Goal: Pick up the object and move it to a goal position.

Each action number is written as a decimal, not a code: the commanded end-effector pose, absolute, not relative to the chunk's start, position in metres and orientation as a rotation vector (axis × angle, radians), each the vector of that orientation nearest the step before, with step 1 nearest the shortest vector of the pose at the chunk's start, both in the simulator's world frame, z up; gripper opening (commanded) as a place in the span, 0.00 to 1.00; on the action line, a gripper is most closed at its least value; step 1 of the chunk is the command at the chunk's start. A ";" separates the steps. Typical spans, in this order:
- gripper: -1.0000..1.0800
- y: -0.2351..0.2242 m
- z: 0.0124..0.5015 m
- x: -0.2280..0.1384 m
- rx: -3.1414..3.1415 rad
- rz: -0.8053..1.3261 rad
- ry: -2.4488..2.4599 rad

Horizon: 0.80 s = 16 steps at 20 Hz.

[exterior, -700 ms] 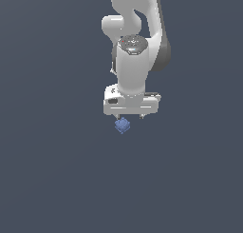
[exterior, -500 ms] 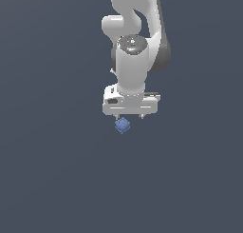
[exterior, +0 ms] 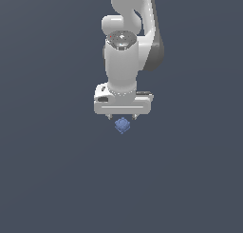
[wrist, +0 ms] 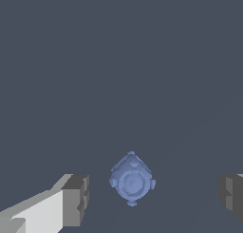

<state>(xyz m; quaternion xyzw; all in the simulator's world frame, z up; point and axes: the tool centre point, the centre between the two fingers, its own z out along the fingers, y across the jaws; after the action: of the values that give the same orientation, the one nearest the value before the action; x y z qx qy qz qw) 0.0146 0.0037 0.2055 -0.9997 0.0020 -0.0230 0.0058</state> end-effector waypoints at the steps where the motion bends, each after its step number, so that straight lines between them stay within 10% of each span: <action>1: 0.96 0.004 0.205 0.014 -3.129 -0.072 0.002; 16: 0.96 0.003 0.172 -0.001 -3.127 -0.052 -0.301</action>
<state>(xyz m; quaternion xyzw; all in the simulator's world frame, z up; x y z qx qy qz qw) 0.0018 0.0030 0.1776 -0.9967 -0.0796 -0.0176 0.0006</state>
